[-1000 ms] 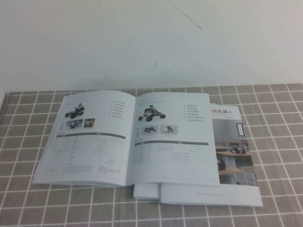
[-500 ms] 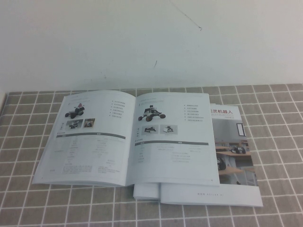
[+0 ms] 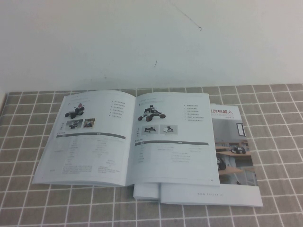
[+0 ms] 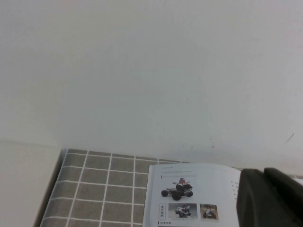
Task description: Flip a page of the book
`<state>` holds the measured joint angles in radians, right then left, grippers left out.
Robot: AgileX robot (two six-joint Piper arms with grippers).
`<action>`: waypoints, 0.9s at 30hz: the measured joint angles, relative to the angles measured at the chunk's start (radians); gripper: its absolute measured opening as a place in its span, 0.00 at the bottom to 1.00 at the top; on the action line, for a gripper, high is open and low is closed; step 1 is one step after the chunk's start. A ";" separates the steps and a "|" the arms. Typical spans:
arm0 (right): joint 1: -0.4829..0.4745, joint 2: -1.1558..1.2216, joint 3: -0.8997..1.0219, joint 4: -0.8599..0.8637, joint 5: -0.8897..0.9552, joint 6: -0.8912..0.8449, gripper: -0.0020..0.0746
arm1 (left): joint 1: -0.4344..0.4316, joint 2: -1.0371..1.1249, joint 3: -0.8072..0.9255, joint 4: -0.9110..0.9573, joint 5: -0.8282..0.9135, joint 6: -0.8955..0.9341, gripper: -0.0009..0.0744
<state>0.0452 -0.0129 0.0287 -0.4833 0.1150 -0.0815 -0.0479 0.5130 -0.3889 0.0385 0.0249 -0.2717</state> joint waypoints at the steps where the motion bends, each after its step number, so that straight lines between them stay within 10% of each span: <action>1: 0.000 0.000 0.000 -0.051 -0.049 -0.006 0.02 | 0.000 0.000 0.000 0.000 0.000 0.000 0.01; 16: 0.000 0.000 0.000 -0.330 -0.556 0.017 0.02 | 0.000 0.000 0.000 0.000 -0.059 -0.033 0.01; 22: 0.000 0.000 0.000 0.085 -0.624 0.155 0.02 | 0.000 0.005 -0.029 0.000 -0.039 -0.059 0.01; 27: 0.000 0.000 -0.061 0.314 -0.317 0.322 0.02 | 0.000 0.052 -0.144 0.000 0.109 -0.061 0.01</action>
<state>0.0452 -0.0129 -0.0322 -0.1689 -0.2023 0.2410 -0.0479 0.5651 -0.5329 0.0385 0.1343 -0.3323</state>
